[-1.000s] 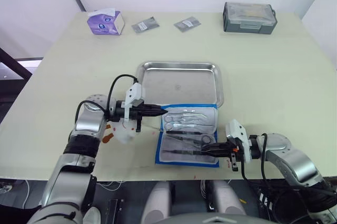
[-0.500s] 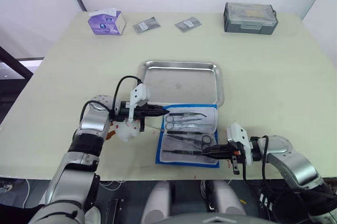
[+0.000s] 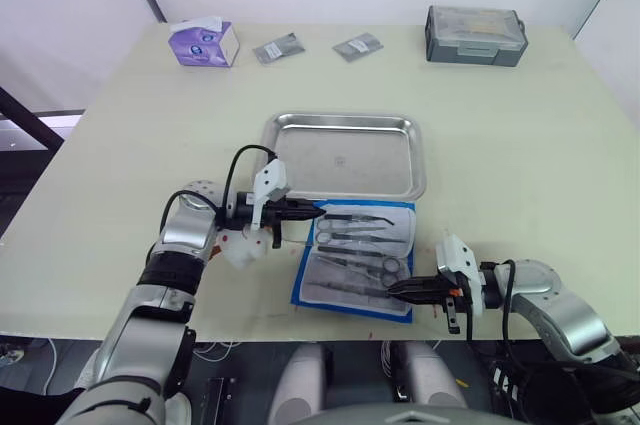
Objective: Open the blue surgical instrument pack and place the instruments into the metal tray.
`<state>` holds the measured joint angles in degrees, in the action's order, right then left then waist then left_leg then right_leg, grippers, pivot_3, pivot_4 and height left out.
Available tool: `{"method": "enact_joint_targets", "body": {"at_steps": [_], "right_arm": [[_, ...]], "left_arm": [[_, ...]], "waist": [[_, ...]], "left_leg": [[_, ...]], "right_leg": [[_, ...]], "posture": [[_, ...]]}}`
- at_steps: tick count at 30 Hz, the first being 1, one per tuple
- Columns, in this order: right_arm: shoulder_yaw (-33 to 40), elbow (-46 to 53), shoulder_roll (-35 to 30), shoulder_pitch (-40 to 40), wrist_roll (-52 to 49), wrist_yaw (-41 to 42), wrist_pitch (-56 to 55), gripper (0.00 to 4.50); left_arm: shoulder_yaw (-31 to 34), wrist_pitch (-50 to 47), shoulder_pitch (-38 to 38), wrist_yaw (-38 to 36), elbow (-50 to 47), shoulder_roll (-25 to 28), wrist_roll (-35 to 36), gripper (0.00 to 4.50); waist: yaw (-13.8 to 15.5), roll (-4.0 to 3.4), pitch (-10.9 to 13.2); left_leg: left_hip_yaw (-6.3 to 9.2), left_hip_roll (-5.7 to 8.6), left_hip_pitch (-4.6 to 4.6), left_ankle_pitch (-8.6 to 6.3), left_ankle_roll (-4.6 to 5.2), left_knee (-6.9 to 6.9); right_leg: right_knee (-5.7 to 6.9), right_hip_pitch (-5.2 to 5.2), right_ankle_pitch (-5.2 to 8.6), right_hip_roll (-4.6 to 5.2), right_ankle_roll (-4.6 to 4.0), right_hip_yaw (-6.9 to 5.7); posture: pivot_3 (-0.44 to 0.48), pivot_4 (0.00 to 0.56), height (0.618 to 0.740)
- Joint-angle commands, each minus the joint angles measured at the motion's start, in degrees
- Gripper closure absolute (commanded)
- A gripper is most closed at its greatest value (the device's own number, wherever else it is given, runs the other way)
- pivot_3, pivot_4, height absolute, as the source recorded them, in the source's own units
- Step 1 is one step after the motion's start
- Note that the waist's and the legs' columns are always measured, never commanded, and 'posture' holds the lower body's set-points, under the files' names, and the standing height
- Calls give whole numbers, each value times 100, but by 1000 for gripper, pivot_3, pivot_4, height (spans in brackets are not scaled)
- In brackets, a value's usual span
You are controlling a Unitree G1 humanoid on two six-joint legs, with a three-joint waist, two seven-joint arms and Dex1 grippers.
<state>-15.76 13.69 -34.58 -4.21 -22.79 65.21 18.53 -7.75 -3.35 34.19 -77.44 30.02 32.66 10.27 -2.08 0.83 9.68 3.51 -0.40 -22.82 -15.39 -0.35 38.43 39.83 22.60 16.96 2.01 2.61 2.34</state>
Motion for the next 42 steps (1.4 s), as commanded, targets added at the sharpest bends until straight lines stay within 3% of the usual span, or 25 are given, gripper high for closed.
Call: {"method": "enact_joint_targets", "body": {"at_steps": [1,25,38,39,40,42], "right_arm": [[82,93,-42,29,-34,44,-61,4444],[159,-81,-255,106,-8,407,-403,4444],[101,-84,-223,152,23,376,-495,4444],[96,-84,-219,157,27,373,-500,4500],[92,-83,-215,159,29,370,-502,4500],[88,-74,-211,171,30,366,-506,4500]], "left_arm": [[-78,-149,-62,261,212,60,-253,4500],[71,-924,-749,62,-794,547,156,4500],[346,-371,-791,194,-800,420,406,4500],[354,-365,-777,193,-778,426,409,4023],[359,-324,-765,221,-758,425,392,3901],[353,-236,-763,251,-742,434,353,3162]], "waist": [[0,0,-1],[-52,-2,-11],[-37,-2,-11],[-37,-2,-11],[-38,-2,-11],[-34,-2,-11]], "left_leg": [[0,0,0,0,0,0],[-3,-10,8,0,0,-3],[-3,-10,7,0,0,-3],[-3,-9,7,0,0,-3],[-4,-9,6,0,0,-3],[-3,-9,6,0,0,-3]], "right_leg": [[0,0,0,0,0,0],[1,1,0,-10,-1,7],[1,1,0,-7,-1,7],[1,1,0,-8,-1,7],[1,1,0,-8,-1,7],[1,2,0,-8,-1,7]], "posture": [[0,150,734],[0,150,734],[0,150,734],[0,150,734],[0,150,734],[0,150,734]]}}
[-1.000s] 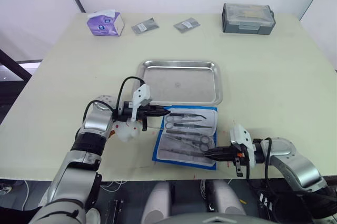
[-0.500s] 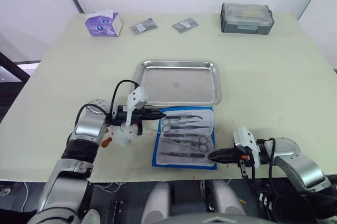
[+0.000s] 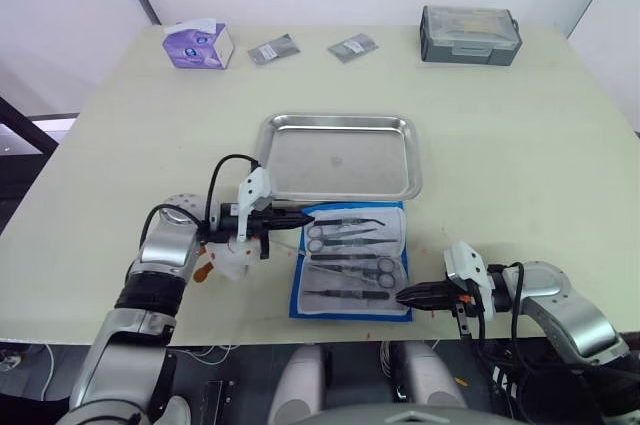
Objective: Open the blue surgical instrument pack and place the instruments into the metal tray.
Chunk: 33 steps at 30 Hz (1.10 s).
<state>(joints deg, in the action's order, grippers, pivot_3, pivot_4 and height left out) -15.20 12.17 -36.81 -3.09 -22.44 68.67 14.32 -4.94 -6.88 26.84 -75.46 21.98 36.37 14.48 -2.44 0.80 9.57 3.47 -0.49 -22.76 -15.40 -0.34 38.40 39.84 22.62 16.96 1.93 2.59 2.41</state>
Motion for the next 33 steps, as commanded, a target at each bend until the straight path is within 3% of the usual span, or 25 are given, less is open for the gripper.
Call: {"method": "enact_joint_targets", "body": {"at_steps": [1,13,19,26,29,33], "right_arm": [[31,78,13,62,-3,21,-87,4500],[36,104,26,98,3,-10,-101,4500],[146,253,3,151,-148,-86,67,4500],[394,520,16,182,-502,-46,102,4500],[558,655,46,232,-681,-89,136,3591],[817,882,123,241,-815,-383,191,1679]], "left_arm": [[59,179,-32,66,69,69,-92,2845],[149,206,-28,114,66,54,-21,2845],[428,156,-139,-369,-294,76,582,2845],[556,258,-222,-693,-480,287,742,2845],[678,275,-229,-834,-565,383,855,2774],[804,509,-251,-898,-658,618,814,2774]], "waist": [[4,0,0],[4,0,0],[6,0,0],[13,0,1],[18,0,1],[17,1,2]], "left_leg": [[0,0,0,0,0,0],[0,1,-1,0,0,0],[1,0,-3,0,0,0],[1,1,-5,0,0,0],[2,0,-6,0,0,0],[3,0,-8,0,0,0]], "right_leg": [[0,0,0,1,0,0],[0,0,0,1,0,0],[0,0,0,1,0,-2],[-1,1,0,3,0,-3],[-1,1,0,2,0,-3],[-2,1,0,3,0,-4]], "posture": [[0,150,734],[0,150,734],[0,150,734],[0,150,734],[0,150,734],[0,150,734]]}}
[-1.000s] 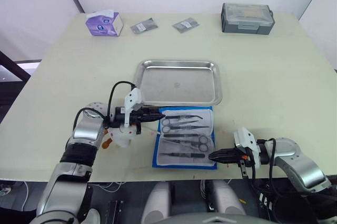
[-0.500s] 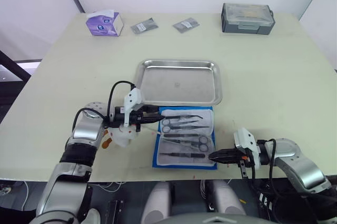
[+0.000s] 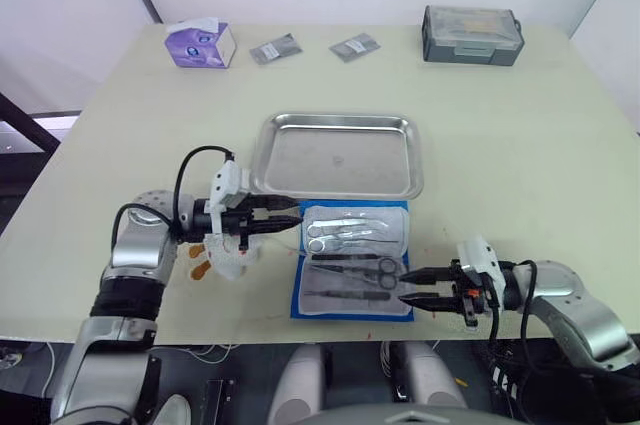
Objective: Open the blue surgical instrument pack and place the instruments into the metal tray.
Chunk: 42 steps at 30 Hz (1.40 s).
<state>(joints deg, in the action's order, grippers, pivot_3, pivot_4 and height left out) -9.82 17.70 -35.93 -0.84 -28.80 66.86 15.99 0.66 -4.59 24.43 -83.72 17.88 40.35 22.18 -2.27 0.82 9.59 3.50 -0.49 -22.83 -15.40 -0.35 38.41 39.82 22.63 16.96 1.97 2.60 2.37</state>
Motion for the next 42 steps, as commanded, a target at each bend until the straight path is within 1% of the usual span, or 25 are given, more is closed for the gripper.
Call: {"method": "enact_joint_targets", "body": {"at_steps": [1,2,3,4,10,13,15,16,17,18,25,32,42], "right_arm": [[320,370,49,7,-161,-287,17,1256],[357,397,71,-6,-123,-386,-6,866],[381,409,95,-19,-87,-468,-34,358],[392,413,129,-37,-41,-544,-92,55],[315,285,357,-216,469,-986,-471,55],[101,71,369,-420,835,-835,-926,0],[-75,-148,353,-554,1211,-818,-1273,0],[-124,-241,338,-609,1272,-773,-1325,0],[-142,-310,353,-658,1282,-777,-1313,0],[-141,-364,389,-704,1229,-766,-1278,0],[-210,-637,434,-718,1285,-696,-1269,0],[-235,-1028,385,-921,1281,-339,-1468,0],[-221,-1391,316,-1133,1348,-71,-1706,0]], "left_arm": [[267,333,-24,-148,-287,274,71,2774],[300,339,-33,-216,-340,318,129,2774],[332,339,-28,-242,-384,346,177,2774],[354,320,-17,-290,-442,383,236,2774],[367,301,18,-684,-640,624,379,2774],[288,-163,99,-815,-1070,760,780,1981],[67,-16,-68,-868,-1276,1027,957,1075],[-9,-20,-109,-878,-1318,1104,1044,529],[-57,-23,-131,-878,-1325,1154,1108,141],[-109,75,-127,-878,-1301,1182,1120,29],[-224,153,-331,-878,-1569,1231,1418,29],[-276,191,-270,-878,-1544,1097,1367,29],[-277,188,-248,-878,-1539,1020,1342,29]], "waist": [[-1,-1,0],[0,-1,0],[1,-1,0],[2,-1,0],[-9,-3,2],[-5,-2,3],[-11,1,5],[-13,1,5],[-13,0,5],[-10,-1,5],[-5,0,6],[-8,-1,7],[-7,-1,7]], "left_leg": [[0,0,0,0,0,0],[0,0,0,0,0,0],[0,0,0,0,0,0],[-1,0,0,0,0,0],[-3,-1,0,0,0,-1],[-3,0,-2,0,0,-1],[-3,0,-2,0,0,-1],[-4,-1,-2,0,0,-2],[-4,-2,-1,0,0,-2],[-4,-2,-1,0,0,-2],[-6,-2,-2,0,0,-2],[-7,-1,-1,0,0,-1],[-7,-1,-1,0,0,-1]], "right_leg": [[0,1,0,0,0,0],[0,1,0,0,0,0],[0,1,0,0,0,0],[0,1,0,0,0,0],[1,3,0,-3,0,2],[0,3,0,-2,0,1],[-1,3,0,-2,0,1],[-1,3,0,-2,0,2],[0,4,0,-2,0,2],[0,4,0,-2,0,2],[-1,4,0,-1,0,3],[-1,4,0,-3,0,3],[-1,4,0,-3,0,3]], "posture": [[0,150,734],[0,150,734],[0,150,734],[0,150,734],[0,150,734],[0,150,734],[0,150,734],[0,150,734],[0,150,734],[0,150,734],[0,150,734],[0,150,734],[0,150,734]]}}
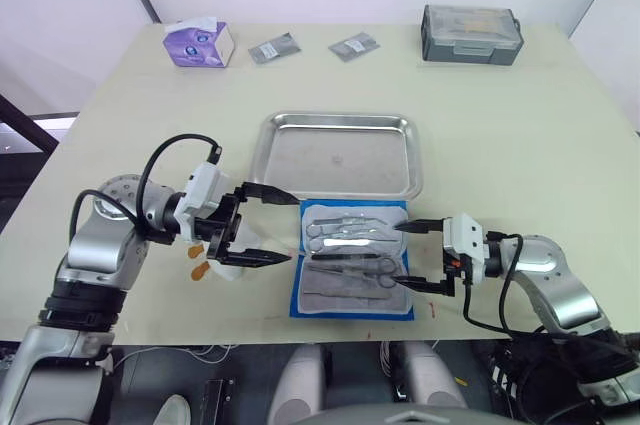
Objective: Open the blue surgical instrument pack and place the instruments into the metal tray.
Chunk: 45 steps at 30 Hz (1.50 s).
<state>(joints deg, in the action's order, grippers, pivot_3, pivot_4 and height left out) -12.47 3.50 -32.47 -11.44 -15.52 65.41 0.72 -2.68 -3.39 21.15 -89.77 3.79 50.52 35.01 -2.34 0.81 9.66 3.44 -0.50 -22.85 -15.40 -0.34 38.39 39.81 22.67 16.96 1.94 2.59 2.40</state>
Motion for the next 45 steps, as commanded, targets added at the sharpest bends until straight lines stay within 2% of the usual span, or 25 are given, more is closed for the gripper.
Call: {"method": "enact_joint_targets", "body": {"at_steps": [1,13,34,45], "right_arm": [[58,4,-11,-89,0,86,-216,0],[70,-217,-106,-382,49,291,-474,0],[-172,-854,5,-364,507,326,-780,0],[-508,-851,83,-209,775,83,-243,0]], "left_arm": [[68,50,79,-273,-147,-17,57,29],[50,48,175,-273,-76,-168,1,29],[86,64,244,-272,-13,-308,-133,29],[95,90,282,-271,85,-376,-211,29]], "waist": [[-1,0,0],[0,0,0],[0,0,0],[-8,3,-3]], "left_leg": [[0,0,0,0,0,0],[0,0,0,0,0,0],[0,0,0,0,0,0],[0,-1,4,0,0,0]], "right_leg": [[0,0,0,0,0,0],[0,0,0,1,0,0],[0,0,0,0,0,0],[1,-1,0,-2,0,1]], "posture": [[0,150,734],[0,150,734],[0,150,734],[0,150,734]]}}
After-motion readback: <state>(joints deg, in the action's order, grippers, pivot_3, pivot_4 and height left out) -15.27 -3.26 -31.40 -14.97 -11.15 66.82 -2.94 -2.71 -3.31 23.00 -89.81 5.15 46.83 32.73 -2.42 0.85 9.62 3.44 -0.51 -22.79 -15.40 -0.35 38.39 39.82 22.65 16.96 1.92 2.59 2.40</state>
